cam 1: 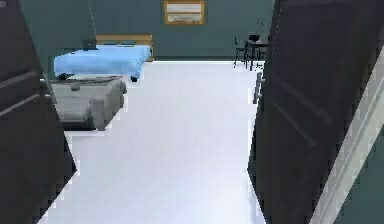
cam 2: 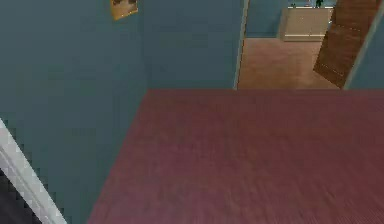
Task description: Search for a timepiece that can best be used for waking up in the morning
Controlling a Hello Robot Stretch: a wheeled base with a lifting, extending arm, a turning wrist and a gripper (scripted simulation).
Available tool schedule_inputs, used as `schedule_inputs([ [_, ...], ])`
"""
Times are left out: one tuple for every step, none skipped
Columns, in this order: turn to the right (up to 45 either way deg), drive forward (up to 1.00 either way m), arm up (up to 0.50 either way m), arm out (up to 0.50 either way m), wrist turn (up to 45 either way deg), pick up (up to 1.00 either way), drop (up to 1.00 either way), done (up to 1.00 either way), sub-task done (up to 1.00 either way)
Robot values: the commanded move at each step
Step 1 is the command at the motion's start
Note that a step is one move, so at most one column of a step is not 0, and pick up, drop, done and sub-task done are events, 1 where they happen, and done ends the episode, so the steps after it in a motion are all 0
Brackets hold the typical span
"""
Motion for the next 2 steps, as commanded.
schedule_inputs([
  [45.0, 0.0, 0.0, 0.0, 0.0, 0.0, 0.0, 0.0, 0.0],
  [45.0, 0.0, 0.0, 0.0, 0.0, 0.0, 0.0, 0.0, 0.0],
])
